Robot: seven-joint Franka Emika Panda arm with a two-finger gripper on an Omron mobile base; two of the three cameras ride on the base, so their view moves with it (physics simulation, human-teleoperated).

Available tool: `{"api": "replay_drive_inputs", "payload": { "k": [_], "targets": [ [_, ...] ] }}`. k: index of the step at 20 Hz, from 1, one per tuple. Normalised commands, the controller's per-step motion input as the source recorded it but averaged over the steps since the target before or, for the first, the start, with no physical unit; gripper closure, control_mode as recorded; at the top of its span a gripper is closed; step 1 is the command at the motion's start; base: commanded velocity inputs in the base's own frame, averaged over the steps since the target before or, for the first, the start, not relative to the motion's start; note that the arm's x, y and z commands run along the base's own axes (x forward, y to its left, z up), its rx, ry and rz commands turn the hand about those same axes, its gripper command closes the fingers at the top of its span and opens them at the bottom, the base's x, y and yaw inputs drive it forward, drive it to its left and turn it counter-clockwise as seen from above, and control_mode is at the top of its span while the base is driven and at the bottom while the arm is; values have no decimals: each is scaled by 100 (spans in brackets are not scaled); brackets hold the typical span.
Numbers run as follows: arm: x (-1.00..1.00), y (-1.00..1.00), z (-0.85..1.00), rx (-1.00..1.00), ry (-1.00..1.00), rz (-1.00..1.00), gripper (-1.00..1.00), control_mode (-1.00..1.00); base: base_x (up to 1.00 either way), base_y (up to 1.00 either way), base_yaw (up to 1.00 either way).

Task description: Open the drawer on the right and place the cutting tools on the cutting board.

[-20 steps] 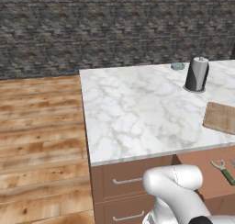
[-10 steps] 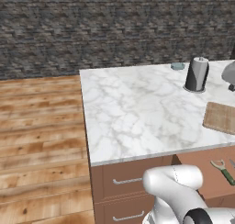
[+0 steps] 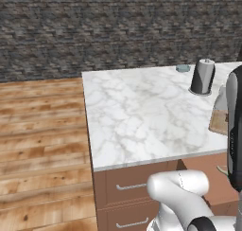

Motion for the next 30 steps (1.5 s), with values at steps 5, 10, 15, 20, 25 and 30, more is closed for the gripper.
{"api": "replay_drive_inputs", "payload": {
  "k": [5,10,15,20,25,30],
  "targets": [
    [0,0,-80,0,23,0,-100,-100,0,0,0],
    [0,-13,-55,0,16,0,-100,-100,0,0,0],
    [6,-47,-61,1,15,6,-100,-100,0,0,0],
    [6,-59,-38,1,5,12,-100,-100,0,0,0],
    [1,-58,-15,0,0,11,-100,-100,0,0,0],
    [6,-53,-22,3,-4,13,-100,-100,0,0,0]
  ]
}}
